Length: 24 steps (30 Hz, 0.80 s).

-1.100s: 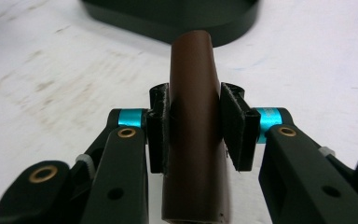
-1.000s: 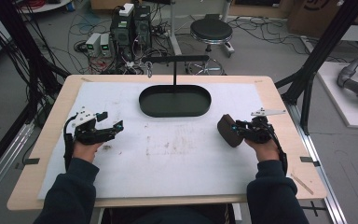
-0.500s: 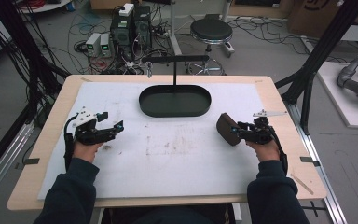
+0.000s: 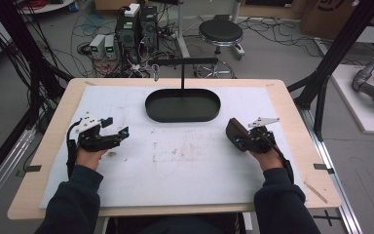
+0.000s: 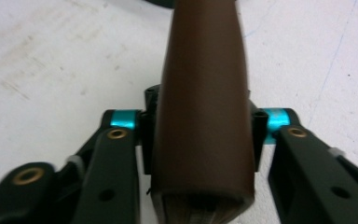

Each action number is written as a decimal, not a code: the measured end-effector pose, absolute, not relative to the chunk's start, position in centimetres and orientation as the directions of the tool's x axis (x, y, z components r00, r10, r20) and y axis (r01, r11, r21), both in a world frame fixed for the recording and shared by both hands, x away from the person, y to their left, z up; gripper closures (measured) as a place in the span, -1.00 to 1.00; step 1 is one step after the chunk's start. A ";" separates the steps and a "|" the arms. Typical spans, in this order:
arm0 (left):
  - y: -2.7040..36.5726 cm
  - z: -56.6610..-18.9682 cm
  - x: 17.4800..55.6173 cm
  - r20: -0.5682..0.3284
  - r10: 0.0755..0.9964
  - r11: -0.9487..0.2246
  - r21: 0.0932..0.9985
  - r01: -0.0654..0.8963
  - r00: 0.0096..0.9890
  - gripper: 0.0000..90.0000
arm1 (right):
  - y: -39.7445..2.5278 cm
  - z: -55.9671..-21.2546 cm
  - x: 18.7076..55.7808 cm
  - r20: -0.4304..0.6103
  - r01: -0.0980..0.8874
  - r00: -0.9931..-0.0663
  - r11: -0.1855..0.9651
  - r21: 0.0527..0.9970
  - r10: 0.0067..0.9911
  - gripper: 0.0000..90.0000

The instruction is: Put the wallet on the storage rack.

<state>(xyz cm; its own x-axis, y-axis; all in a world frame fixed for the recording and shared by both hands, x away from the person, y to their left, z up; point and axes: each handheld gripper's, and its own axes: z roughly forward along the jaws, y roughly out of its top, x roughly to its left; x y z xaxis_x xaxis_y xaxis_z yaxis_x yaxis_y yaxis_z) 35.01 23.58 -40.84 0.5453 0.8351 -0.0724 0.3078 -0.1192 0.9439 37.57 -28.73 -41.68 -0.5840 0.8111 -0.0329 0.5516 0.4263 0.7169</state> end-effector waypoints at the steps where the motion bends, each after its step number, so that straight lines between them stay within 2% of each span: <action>1: 23.6 -40.9 35.0 -0.072 0.836 -0.119 0.944 0.309 0.544 -0.48 | -28.8 -41.6 37.5 -0.028 0.552 -0.580 0.419 0.721 0.814 0.39; 8: 23.6 -41.0 35.1 -0.072 0.836 -0.122 0.943 0.311 0.545 -0.48 | -28.7 -40.5 37.6 0.018 0.539 -0.569 0.357 0.763 0.822 0.43; 12: 23.6 -41.0 35.1 -0.071 0.835 -0.122 0.943 0.309 0.546 -0.48 | -27.9 -39.9 37.9 0.008 0.515 -0.586 0.365 0.776 0.810 0.43; 20: 23.7 -41.2 35.1 -0.066 0.824 -0.130 0.945 0.301 0.563 -0.48 | -24.5 -38.4 40.3 0.008 0.478 -0.637 0.387 0.788 0.771 0.43; 24: 23.8 -41.3 35.1 -0.070 0.823 -0.128 0.944 0.305 0.563 -0.48 | -22.2 -37.4 42.8 0.030 0.467 -0.659 0.377 0.800 0.752 0.43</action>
<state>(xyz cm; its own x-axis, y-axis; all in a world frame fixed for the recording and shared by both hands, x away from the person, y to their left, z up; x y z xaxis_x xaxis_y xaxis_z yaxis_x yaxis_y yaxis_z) 35.08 23.81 -41.29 0.5634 0.8232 -0.0699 0.3047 -0.1284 0.9437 42.81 -22.24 -37.42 -0.6587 0.7518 0.0299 0.4666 0.3770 0.8001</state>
